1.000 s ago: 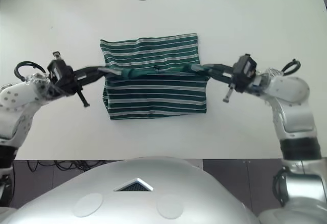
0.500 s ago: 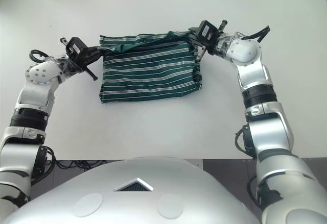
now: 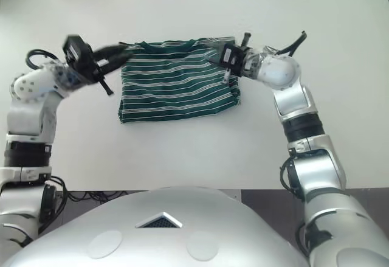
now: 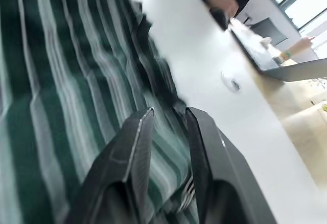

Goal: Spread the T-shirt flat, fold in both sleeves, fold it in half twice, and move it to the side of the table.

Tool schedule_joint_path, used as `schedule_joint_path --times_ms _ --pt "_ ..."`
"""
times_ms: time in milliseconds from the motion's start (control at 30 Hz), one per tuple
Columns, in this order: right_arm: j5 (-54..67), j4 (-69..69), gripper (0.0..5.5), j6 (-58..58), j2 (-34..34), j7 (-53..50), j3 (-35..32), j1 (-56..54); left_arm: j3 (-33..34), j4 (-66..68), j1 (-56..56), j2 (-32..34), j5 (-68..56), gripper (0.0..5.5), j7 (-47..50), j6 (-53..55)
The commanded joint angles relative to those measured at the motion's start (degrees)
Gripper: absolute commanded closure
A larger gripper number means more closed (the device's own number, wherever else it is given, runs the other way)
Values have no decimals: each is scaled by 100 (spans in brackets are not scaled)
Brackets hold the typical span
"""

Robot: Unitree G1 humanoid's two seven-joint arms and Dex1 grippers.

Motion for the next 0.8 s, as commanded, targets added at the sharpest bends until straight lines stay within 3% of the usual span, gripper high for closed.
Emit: schedule_joint_path --times_ms 33,167,267,400,500,633,700,800 --pt "-648 -192 436 -54 -541 365 417 194 -811 -17 214 569 1334 479 -374 -978" --pt "-285 -1274 436 367 -983 1742 954 744 -1870 900 -445 848 3264 479 -282 -2472" --pt "143 -2440 436 848 -1038 2541 1482 1078 -2668 2279 -1963 1086 5755 479 1159 -2992" --pt "396 -2811 436 879 92 2016 1832 990 -3637 3456 -3934 848 7718 479 3284 -3446" --pt "221 -2337 436 872 862 694 1312 671 -3798 3133 -4324 698 8127 479 4824 -4259" --pt "541 -2407 436 1030 441 492 557 884 -3605 3392 -4326 856 8060 479 5802 -4472" --pt "910 -2537 436 1194 235 502 107 1069 -3278 3447 -3993 970 7418 479 5941 -4712" --pt "1753 -2714 436 1260 -89 697 -645 1413 -2586 2949 -2982 1314 5375 479 5597 -5133"
